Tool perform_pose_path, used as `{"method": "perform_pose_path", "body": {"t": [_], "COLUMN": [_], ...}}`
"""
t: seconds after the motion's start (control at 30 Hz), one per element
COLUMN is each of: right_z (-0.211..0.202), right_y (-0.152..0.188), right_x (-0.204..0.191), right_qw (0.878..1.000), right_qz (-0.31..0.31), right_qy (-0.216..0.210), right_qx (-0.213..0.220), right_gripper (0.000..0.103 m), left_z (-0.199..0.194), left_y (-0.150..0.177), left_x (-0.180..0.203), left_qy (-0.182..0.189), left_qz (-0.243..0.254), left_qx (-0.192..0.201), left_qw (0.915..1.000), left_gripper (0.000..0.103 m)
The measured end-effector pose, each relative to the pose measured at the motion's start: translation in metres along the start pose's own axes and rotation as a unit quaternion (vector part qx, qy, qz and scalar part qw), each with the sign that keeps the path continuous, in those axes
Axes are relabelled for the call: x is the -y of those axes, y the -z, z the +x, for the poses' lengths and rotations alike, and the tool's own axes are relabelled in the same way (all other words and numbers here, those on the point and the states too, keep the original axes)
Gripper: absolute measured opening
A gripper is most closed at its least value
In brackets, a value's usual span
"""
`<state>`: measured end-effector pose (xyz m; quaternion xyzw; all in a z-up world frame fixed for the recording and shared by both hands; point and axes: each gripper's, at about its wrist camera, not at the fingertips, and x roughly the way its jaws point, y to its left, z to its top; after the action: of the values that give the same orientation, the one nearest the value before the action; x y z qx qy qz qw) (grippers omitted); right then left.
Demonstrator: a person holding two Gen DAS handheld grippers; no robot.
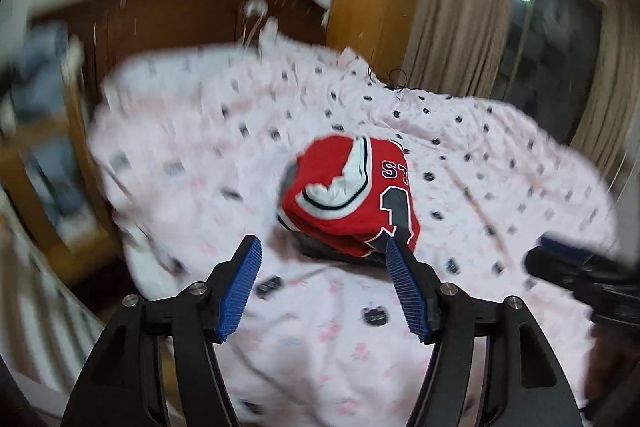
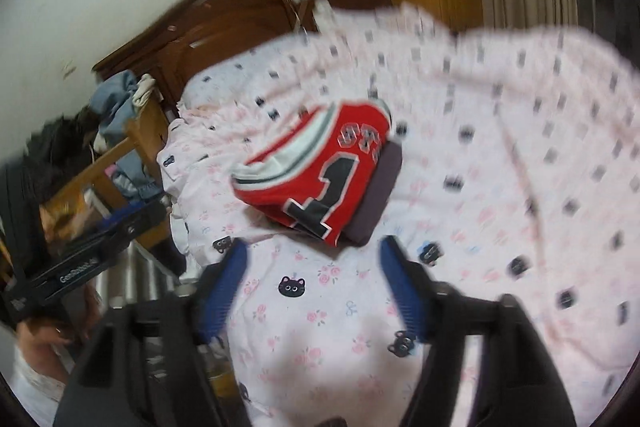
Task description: Fold clothes
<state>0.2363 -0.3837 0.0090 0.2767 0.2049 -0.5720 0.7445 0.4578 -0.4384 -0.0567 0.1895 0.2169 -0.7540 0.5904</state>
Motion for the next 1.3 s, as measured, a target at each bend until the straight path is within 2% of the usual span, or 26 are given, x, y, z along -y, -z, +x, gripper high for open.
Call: {"method": "perform_pose_path", "body": {"t": [0.07,0.1,0.23,0.33,0.5,0.7,1.13,1.2,1.3], "right_z": [-0.019,-0.027,-0.05,-0.065,-0.086,-0.101,-0.126,-0.128,-0.132], "right_y": [0.005,0.008,0.017,0.025,0.036,0.047,0.047,0.048,0.048], "right_x": [-0.019,-0.029,-0.052,-0.058,-0.058,-0.059,-0.054,-0.056,-0.056], "right_qw": [0.999,0.999,0.997,0.996,0.997,0.996,0.996,0.996,0.996], "right_qz": [-0.029,-0.043,-0.069,-0.071,-0.054,-0.059,-0.048,-0.046,-0.046], "right_qy": [0.008,0.012,0.033,0.042,0.033,0.036,0.024,0.022,0.022], "right_qx": [0.015,0.02,0.03,0.038,0.054,0.064,0.069,0.07,0.072], "right_gripper": [0.082,0.084,0.091,0.091,0.092,0.092,0.092,0.092,0.092], "left_z": [-0.02,-0.028,-0.058,-0.067,-0.086,-0.104,-0.116,-0.117,-0.119], "left_y": [-0.001,-0.002,-0.003,-0.005,-0.004,0.0,0.0,0.001,0.002], "left_x": [0.012,0.015,0.025,0.028,0.039,0.048,0.052,0.054,0.055], "left_qy": [-0.02,-0.024,-0.049,-0.057,-0.058,-0.063,-0.079,-0.08,-0.079], "left_qz": [0.025,0.031,0.037,0.037,0.053,0.065,0.071,0.069,0.067], "left_qx": [0.014,0.021,0.048,0.04,0.027,0.035,0.03,0.025,0.027], "left_qw": [0.9994,0.999,0.997,0.9969,0.9966,0.9953,0.9939,0.9941,0.9943], "left_gripper": [0.086,0.088,0.088,0.088,0.088,0.088,0.088,0.103,0.103]}}
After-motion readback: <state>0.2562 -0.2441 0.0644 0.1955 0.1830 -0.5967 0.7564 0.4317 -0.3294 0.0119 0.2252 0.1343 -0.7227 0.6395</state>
